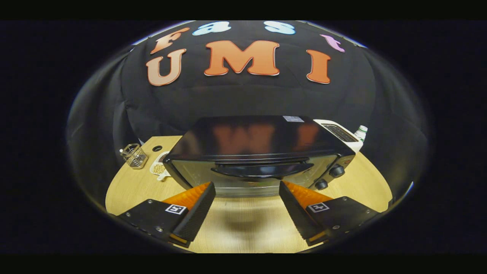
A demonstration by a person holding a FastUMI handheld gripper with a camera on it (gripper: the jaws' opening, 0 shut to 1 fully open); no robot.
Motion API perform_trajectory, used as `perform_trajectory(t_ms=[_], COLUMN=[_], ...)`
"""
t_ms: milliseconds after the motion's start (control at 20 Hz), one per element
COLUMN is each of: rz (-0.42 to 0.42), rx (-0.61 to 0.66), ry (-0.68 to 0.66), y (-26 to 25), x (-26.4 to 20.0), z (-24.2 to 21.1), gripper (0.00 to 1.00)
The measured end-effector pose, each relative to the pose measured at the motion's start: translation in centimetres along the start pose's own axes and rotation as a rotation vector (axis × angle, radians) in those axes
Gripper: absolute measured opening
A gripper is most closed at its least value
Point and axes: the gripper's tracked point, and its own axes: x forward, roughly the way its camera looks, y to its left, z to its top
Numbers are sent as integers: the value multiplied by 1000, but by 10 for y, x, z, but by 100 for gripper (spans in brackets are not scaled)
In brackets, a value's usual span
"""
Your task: Open the toaster oven, put the food inside, and close the toaster oven door.
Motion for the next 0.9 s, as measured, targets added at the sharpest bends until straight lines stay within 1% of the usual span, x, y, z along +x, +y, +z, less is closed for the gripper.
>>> perform_trajectory(t_ms=[100,200,350,650,750,900], rz=[-9,-30,-45,-41,-35,-36], rx=[6,-9,-10,69,72,39], ry=[-3,-37,-112,-286,-340,-417], y=[-7,-20,-34,-44,-44,-45], x=[-14,-30,-57,-124,-145,-173], z=[5,22,65,159,181,205], gripper=[100,100,99,99,99,99])
